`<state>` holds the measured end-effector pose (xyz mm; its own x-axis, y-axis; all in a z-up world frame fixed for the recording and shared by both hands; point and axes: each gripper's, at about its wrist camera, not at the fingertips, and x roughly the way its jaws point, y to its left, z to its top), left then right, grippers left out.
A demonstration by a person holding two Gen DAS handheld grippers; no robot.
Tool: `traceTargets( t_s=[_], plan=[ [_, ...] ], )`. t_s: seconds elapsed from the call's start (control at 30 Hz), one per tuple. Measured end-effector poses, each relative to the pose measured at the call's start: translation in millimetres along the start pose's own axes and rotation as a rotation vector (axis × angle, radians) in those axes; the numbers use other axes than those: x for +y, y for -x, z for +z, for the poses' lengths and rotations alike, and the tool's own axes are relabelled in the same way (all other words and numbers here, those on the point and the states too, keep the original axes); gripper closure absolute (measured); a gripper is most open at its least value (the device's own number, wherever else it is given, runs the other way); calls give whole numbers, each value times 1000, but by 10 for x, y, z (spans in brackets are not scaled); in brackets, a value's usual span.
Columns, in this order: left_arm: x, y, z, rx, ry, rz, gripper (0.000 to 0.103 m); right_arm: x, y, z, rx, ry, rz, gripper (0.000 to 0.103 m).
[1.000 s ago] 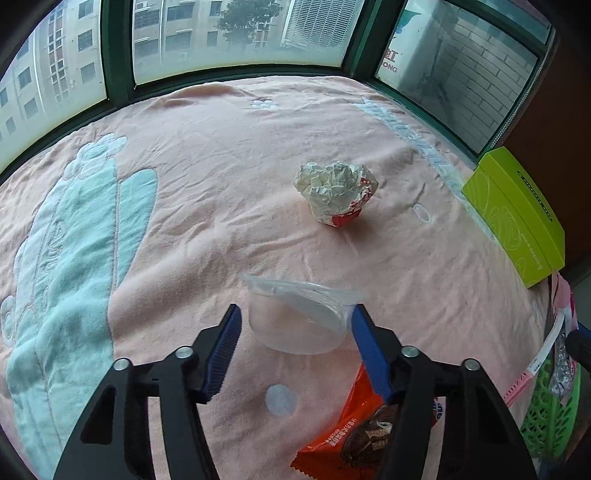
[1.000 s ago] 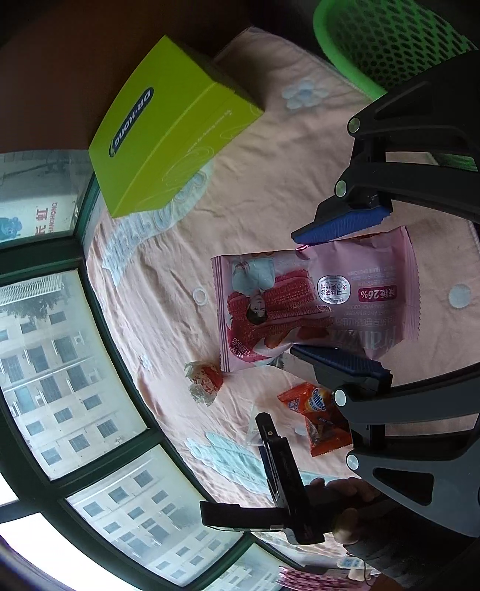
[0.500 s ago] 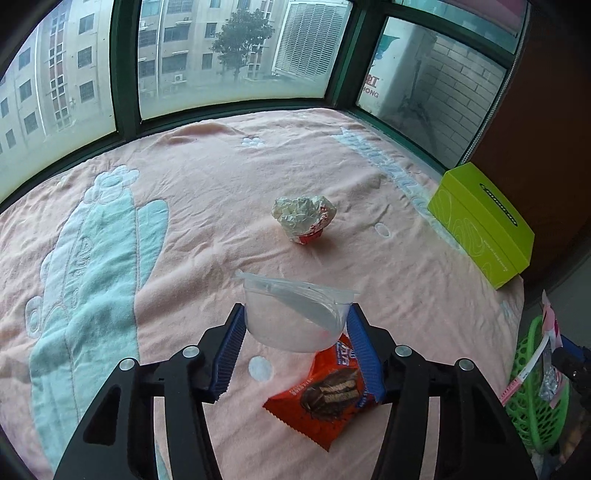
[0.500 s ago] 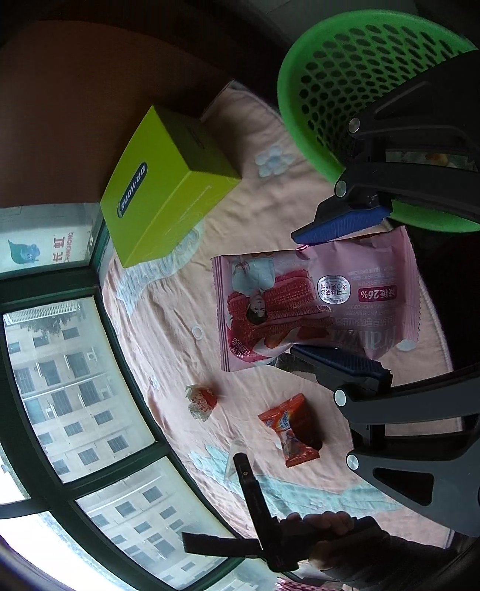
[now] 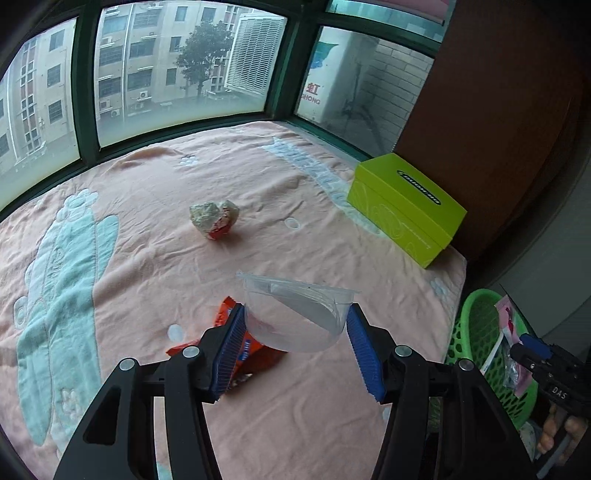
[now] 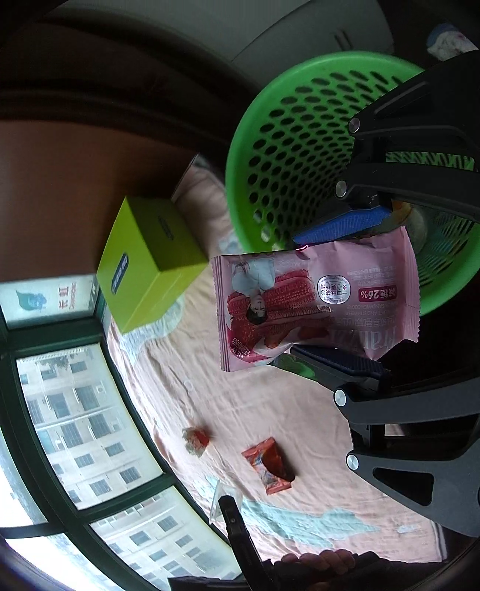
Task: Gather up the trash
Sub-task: 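Carry both items over the green basket and open both tools to drop them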
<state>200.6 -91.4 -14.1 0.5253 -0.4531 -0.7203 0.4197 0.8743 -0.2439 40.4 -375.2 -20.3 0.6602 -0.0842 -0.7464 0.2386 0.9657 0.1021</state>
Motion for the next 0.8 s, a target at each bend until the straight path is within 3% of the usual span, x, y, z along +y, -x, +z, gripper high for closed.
traceTargets(
  t_s=[0.53,0.8],
  plan=[
    [-958,-26,-89,20,-115,-124,49,-719,113,-260,11,-105,-136,43],
    [-1459,-114,-157,49,-195,-187,49,-959,178,-308,10,-147,-164,31]
  ],
)
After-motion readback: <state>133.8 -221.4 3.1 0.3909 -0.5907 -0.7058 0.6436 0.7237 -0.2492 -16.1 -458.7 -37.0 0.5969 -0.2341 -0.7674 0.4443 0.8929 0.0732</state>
